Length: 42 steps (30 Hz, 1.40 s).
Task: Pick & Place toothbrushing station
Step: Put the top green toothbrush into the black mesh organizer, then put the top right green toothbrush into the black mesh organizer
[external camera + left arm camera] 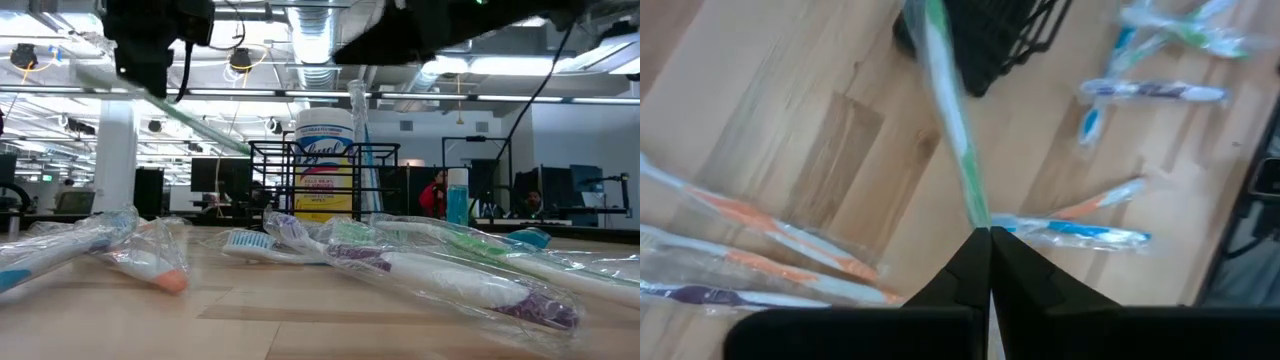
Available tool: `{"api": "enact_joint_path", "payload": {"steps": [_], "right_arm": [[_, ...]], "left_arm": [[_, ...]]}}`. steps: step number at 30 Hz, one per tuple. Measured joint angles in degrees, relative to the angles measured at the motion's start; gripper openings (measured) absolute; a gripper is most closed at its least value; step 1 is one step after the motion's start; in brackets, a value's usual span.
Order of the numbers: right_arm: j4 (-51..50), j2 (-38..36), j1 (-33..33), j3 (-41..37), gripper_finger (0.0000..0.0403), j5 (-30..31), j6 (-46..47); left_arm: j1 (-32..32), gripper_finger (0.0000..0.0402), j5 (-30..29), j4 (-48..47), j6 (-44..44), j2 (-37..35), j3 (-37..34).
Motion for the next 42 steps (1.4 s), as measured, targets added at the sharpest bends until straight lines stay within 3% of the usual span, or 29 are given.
{"api": "enact_joint_path", "payload": {"steps": [13, 27, 35, 42], "right_arm": [[-5.70, 10.31, 1.43, 15.39, 0.0122, 3.16, -6.21], [-8.20, 16.70, -0.07, 25.01, 0.0210, 2.76, -8.38], [-9.76, 16.70, -0.49, 25.95, 0.0224, -0.47, -5.57], [-15.02, 16.70, -0.27, 25.95, 0.0216, -7.14, 2.52]], "left_arm": [[-0.26, 0.0000, 1.85, -0.97, -1.58, 0.00, 4.73], [-0.26, 0.0000, 2.95, -0.63, -1.56, 0.00, 10.12], [-0.42, 0.0000, 3.51, -0.47, -1.38, 0.00, 10.69], [-3.41, 0.0000, 0.13, -0.47, -1.27, 0.00, 8.16]]}}
